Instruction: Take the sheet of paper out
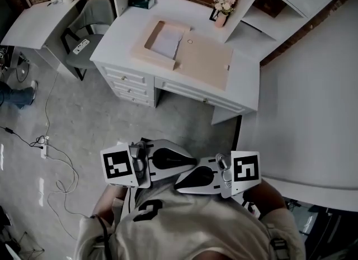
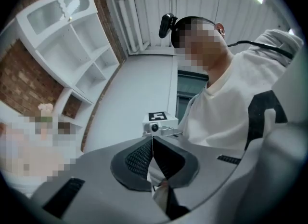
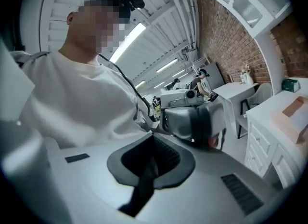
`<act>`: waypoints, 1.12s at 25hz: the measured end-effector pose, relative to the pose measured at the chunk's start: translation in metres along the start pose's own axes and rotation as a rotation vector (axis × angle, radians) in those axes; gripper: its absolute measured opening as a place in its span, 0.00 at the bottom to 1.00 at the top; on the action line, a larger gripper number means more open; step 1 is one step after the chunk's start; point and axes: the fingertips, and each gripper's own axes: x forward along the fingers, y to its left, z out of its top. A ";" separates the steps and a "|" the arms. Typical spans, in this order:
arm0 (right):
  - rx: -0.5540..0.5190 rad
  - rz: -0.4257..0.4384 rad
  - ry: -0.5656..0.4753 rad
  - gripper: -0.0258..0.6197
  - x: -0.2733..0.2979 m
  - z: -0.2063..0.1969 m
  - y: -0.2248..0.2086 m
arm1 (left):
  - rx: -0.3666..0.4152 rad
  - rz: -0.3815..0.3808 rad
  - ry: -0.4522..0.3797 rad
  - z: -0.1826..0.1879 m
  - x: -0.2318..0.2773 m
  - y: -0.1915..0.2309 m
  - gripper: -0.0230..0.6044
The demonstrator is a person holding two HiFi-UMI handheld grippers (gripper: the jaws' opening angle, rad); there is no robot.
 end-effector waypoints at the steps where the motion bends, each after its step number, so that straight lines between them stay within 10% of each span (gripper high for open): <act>1: 0.016 -0.026 -0.026 0.08 -0.002 0.005 -0.007 | 0.012 0.052 0.008 0.003 -0.010 0.011 0.07; 5: 0.088 -0.302 -0.153 0.08 -0.039 0.013 -0.060 | 0.120 0.286 0.025 0.014 -0.060 0.055 0.07; 10: 0.143 -0.642 -0.289 0.08 -0.063 0.025 -0.113 | 0.035 0.657 -0.056 0.014 -0.120 0.115 0.07; 28: 0.137 -0.643 -0.168 0.08 -0.066 0.009 -0.143 | -0.107 0.643 -0.058 -0.008 -0.079 0.141 0.07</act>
